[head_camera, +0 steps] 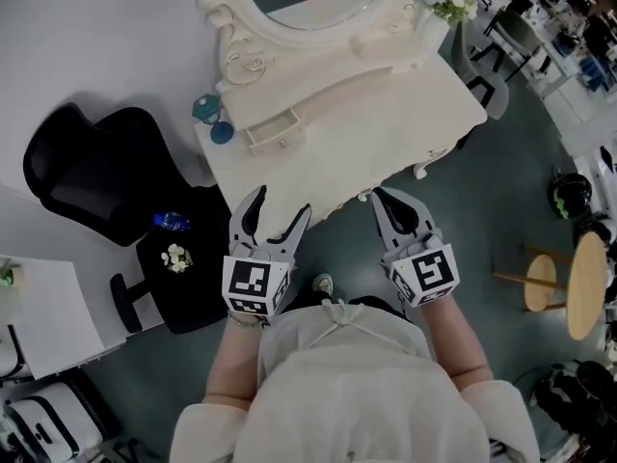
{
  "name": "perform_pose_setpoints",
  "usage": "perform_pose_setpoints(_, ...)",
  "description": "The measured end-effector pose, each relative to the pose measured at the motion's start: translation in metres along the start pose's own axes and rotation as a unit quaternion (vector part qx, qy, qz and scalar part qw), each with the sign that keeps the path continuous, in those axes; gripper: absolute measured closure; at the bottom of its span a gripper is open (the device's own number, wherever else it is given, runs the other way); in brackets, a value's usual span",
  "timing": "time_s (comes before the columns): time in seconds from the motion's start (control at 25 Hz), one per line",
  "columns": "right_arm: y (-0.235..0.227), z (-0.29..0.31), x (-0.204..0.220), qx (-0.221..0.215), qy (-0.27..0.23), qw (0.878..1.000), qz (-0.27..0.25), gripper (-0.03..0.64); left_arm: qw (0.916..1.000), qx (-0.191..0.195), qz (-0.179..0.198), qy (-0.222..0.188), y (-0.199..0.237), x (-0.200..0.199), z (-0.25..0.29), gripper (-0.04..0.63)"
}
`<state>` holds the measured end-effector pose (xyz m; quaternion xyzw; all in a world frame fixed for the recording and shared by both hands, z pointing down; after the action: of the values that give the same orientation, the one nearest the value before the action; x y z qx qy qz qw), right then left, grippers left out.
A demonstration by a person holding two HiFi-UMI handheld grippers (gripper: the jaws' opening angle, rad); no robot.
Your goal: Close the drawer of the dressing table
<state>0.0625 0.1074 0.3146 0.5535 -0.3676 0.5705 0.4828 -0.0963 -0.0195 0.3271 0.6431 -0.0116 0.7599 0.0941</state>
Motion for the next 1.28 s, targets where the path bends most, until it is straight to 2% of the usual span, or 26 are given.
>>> perform_pose_setpoints(0.28, -0.015, 0.081, 0.008, -0.018, 0.02, 1.0, 0.006, 0.611, 0.999, -0.027, -0.032, 0.014, 0.049, 0.009, 0.031, 0.262)
perform_pose_setpoints(0.44, -0.026, 0.129, 0.014, -0.052, 0.018, 0.998, 0.012, 0.611, 0.9972, -0.058, -0.045, 0.015, 0.071, 0.016, 0.048, 0.264)
perform_pose_setpoints(0.6, -0.034, 0.177, 0.019, -0.101, 0.01, 0.995, -0.003, 0.611, 0.9923, -0.106, -0.062, 0.015, 0.092, 0.022, 0.068, 0.262)
perform_pose_setpoints(0.88, -0.05, 0.257, 0.034, -0.189, 0.023, 0.981, -0.022, 0.611, 0.9788, -0.172, -0.109, 0.024, 0.122, 0.041, 0.109, 0.262)
perform_pose_setpoints(1.28, -0.058, 0.32, 0.092, -0.283, 0.066, 0.957, -0.025, 0.611, 0.9467, -0.262, -0.178, 0.061, 0.14, 0.11, 0.152, 0.264)
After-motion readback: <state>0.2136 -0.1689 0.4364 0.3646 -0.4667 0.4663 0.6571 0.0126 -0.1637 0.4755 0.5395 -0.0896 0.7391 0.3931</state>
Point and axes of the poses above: the fingertips, and each gripper's own axes: z forward along the fingers, y to its left, x out of its underside, the point moved 5 cm from there along -z, backward along the fingers, and after that the axes turned 13 degrees about x, right-handed, at the moved point
